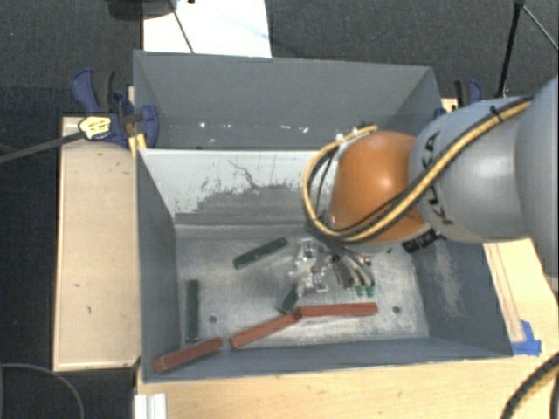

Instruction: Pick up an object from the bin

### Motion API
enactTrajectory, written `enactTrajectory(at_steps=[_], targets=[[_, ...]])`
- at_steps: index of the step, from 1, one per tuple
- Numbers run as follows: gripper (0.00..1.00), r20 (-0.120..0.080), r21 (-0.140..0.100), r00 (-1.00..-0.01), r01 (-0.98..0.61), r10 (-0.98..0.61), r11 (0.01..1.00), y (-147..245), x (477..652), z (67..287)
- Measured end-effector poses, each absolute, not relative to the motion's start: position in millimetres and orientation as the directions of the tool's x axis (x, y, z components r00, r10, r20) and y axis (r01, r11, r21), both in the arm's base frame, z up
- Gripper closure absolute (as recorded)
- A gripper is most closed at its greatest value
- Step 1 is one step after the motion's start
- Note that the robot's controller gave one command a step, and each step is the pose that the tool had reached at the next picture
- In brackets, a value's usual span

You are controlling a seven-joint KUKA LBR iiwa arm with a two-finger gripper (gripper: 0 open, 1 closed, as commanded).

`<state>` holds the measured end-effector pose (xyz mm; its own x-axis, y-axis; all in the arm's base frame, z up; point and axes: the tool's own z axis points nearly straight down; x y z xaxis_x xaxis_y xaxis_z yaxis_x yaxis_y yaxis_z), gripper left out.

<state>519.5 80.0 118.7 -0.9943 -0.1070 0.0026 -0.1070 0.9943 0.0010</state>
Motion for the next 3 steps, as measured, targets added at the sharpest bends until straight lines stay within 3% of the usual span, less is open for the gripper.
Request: enactTrajectory(at_steps=[1, 2, 3], targets=[[0.00, -0.002, 0.001, -0.990, -0.140, -0.140, 0.990, 76, 503.2, 98], [1.00, -0.002, 0.001, -0.990, -0.144, -0.144, 0.990, 76, 499.6, 87], [1.00, -0.002, 0.002, -0.990, -0.142, -0.142, 0.990, 76, 499.6, 87]])
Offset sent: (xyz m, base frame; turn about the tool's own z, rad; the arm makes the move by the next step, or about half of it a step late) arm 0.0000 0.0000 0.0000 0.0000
